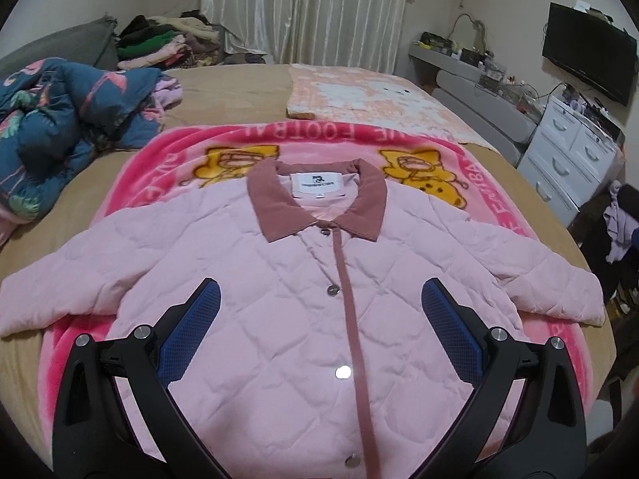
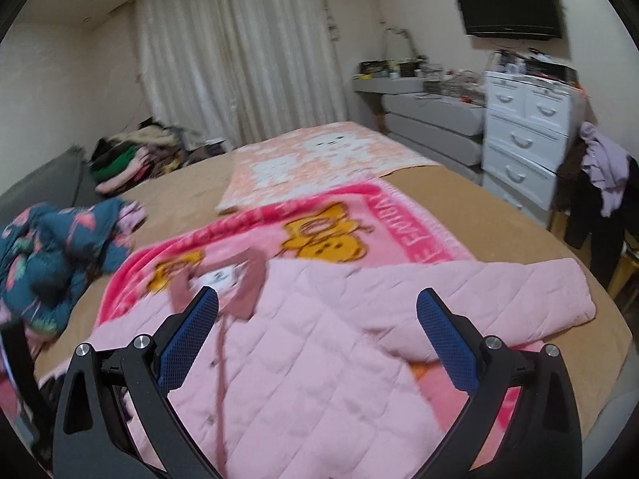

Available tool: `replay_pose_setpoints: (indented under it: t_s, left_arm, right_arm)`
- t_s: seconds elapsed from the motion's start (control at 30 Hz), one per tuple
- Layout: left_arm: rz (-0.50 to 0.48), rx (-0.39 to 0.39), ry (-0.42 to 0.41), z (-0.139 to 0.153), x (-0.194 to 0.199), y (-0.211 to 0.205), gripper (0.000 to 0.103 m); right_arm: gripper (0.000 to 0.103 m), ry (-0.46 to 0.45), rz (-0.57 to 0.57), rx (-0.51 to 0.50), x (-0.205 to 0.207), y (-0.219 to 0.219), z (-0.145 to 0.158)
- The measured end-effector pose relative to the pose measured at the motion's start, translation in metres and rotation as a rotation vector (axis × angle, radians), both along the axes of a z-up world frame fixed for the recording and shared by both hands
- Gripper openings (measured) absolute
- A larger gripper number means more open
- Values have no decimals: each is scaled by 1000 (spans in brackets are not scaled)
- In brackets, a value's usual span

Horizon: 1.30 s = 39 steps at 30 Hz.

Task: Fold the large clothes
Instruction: 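Move the right tool toward the cuff of the sleeve beside it, then close the right tool on the pink sleeve cuff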

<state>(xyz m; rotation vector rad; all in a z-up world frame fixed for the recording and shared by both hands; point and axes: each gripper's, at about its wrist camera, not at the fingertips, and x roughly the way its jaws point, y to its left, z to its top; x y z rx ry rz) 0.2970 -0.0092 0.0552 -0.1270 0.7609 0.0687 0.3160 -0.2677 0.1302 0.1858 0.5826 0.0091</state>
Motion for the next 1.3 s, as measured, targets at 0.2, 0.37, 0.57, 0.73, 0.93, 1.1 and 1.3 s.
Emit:
replay_pose_setpoints:
  t_s: [0.2,0.37,0.57,0.73,0.93,1.1,1.3]
  left_arm:
    - [-10,19,12,-13,28,-2,95]
    - [1,13,24,-29,46,4,95]
    - [35,-2,52,-52,64,21,95]
    - [60,13,86,-68,73,29,95]
    - [53,42,112,-81,77,25,95]
    - [51,58,131,-89,80,24,95]
    - [57,67,150,-96,84,27,95]
  right_arm:
    - [99,40,-122,9,38,-44,-24]
    - [99,81,-237,42,52,-91,-49]
    - [99,129,-405,80,59,-156,-83]
    - [99,207,-542,149,60,-209,-122]
    - [99,282,-664,208,59,-251,-163]
    - [99,293,-730,278,55,-277,-188]
    - [99,291,-752,390,52,-301,-210]
